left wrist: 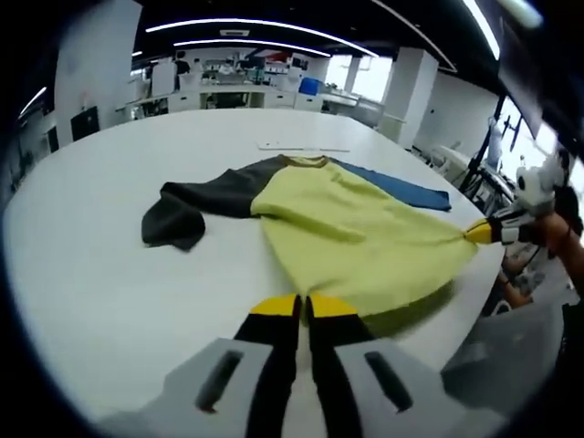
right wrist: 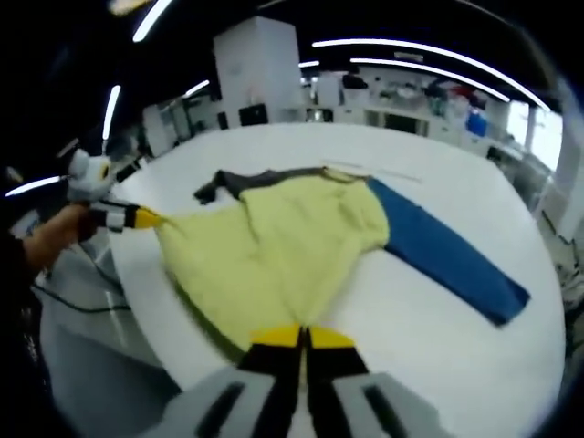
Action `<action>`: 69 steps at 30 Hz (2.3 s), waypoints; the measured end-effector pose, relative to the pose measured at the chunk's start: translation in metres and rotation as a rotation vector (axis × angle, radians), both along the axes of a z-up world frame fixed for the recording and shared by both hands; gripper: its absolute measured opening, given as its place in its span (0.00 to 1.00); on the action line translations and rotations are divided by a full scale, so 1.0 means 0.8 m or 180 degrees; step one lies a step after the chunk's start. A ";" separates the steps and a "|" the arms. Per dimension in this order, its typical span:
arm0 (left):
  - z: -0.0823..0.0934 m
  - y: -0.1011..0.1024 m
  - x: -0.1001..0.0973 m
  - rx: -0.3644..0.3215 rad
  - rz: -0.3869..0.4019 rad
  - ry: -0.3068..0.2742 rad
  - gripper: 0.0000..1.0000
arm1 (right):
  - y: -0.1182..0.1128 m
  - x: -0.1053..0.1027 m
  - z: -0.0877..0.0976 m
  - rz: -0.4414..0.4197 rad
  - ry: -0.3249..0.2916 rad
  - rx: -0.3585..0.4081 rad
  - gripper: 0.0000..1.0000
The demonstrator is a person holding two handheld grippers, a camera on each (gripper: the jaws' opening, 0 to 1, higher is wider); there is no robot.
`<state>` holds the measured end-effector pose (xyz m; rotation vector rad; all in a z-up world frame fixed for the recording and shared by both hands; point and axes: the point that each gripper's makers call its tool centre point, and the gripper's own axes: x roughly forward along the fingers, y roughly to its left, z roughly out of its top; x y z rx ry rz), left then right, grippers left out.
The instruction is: Fold the garment on the visible template until the final outline fits inside the template.
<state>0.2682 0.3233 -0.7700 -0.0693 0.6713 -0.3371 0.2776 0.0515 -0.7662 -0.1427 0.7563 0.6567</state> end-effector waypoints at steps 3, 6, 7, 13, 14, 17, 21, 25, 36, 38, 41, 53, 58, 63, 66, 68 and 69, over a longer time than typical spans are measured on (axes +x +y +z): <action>-0.001 0.000 -0.001 0.0009 -0.0009 0.0013 0.00 | 0.016 -0.003 0.008 0.0079 -0.0039 0.0039 0.00; -0.003 -0.003 -0.003 0.0003 -0.0029 0.0027 0.00 | 0.042 -0.010 0.012 0.0221 -0.0053 0.0061 0.00; -0.004 -0.005 -0.004 0.0005 -0.0038 0.0027 0.00 | 0.048 -0.012 0.010 0.0275 -0.0057 0.0059 0.00; -0.007 -0.010 -0.003 0.0063 -0.0118 0.0037 0.00 | 0.087 -0.032 -0.018 0.0507 0.0087 0.0004 0.00; -0.007 -0.010 -0.003 0.0065 -0.0120 0.0037 0.00 | 0.088 -0.033 -0.019 0.0516 0.0099 0.0004 0.00; -0.007 -0.011 -0.003 0.0068 -0.0125 0.0047 0.00 | 0.104 -0.040 -0.036 0.0580 0.0204 0.0018 0.00; -0.012 -0.011 -0.004 0.0062 -0.0122 0.0081 0.00 | 0.113 -0.041 -0.052 0.0635 0.0288 -0.0047 0.00; -0.016 -0.010 -0.006 0.0052 -0.0122 0.0108 0.00 | 0.122 -0.041 -0.067 0.0708 0.0345 -0.0098 0.00; -0.022 -0.007 -0.009 0.0038 -0.0101 0.0167 0.00 | 0.128 -0.041 -0.098 0.0820 0.0506 -0.0261 0.00; -0.024 -0.006 -0.009 0.0040 -0.0093 0.0181 0.00 | 0.128 -0.041 -0.104 0.0830 0.0545 -0.0258 0.00; -0.027 -0.006 -0.010 0.0044 -0.0088 0.0202 0.00 | 0.128 -0.040 -0.093 0.0749 0.0593 -0.0092 0.00; -0.027 -0.005 -0.011 0.0065 -0.0071 0.0210 0.00 | 0.063 -0.034 -0.065 0.0239 0.0518 0.0006 0.26; -0.030 -0.005 -0.013 0.0075 -0.0068 0.0220 0.00 | 0.046 -0.039 -0.079 0.0073 0.0651 -0.0013 0.27; -0.034 -0.002 -0.014 0.0099 -0.0070 0.0246 0.00 | 0.051 -0.048 -0.085 0.0036 0.0768 0.0040 0.22; -0.034 -0.002 -0.014 0.0099 -0.0071 0.0249 0.00 | 0.049 -0.052 -0.093 0.0082 0.0826 -0.0081 0.18; -0.033 -0.002 -0.015 0.0096 -0.0070 0.0248 0.00 | 0.048 -0.053 -0.095 0.0091 0.0834 -0.0118 0.15; -0.032 -0.003 -0.015 0.0096 -0.0071 0.0245 0.00 | 0.046 -0.054 -0.097 0.0111 0.0844 -0.0161 0.14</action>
